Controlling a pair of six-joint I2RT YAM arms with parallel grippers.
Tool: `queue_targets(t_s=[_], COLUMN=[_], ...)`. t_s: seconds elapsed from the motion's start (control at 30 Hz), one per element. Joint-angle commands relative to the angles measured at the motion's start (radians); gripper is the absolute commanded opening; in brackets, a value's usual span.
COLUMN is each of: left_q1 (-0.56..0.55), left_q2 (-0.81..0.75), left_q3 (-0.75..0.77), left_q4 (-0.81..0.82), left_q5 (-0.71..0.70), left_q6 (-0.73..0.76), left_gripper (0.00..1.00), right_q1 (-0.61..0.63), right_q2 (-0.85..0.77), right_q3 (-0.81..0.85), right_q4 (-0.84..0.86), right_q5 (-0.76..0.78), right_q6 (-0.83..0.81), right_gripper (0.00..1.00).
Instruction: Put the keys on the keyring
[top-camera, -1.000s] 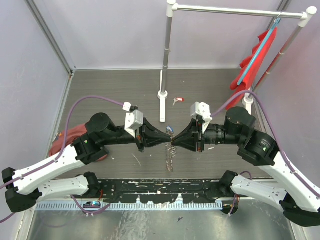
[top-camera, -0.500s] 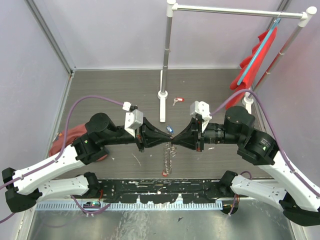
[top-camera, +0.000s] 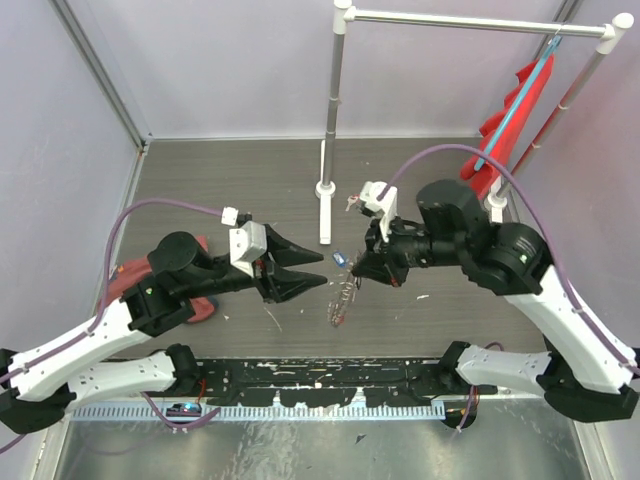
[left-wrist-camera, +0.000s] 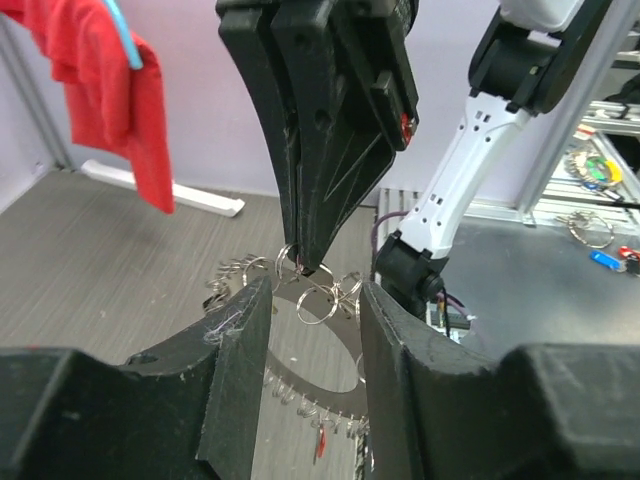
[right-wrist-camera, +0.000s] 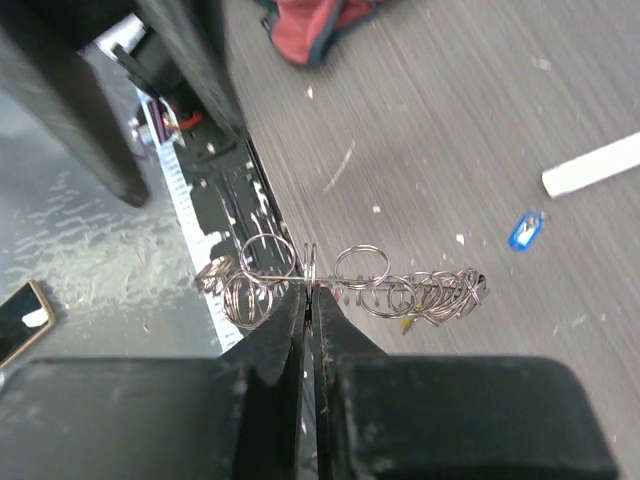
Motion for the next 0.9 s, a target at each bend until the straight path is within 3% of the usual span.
queue_targets(t_s=[0.0, 0.27, 0.87], left_q1=[-0.003, -0.003, -0.003], left_q2=[-0.049, -0.06, 0.114], left_q3=[0.023, -0.011, 0.003], left_q4=[-0.115, -0.193, -0.13], left_q5=[-0.114, -0.145, -0.012], left_q6=[0.066, 0.077, 0.114], left_gripper=[0.48, 0.53, 0.51], right_q1=[0.001, 0.001, 0.002], right_q2=[0.088, 0.191, 0.217], right_q3=[0.067, 0.07, 0.047], right_q4=[-0.179, -0.3, -0.289], right_q5=[0.088, 0.124, -0.025], right_q6=[0.005, 0.045, 0.071], right_gripper=[0.01, 0.01, 0.01])
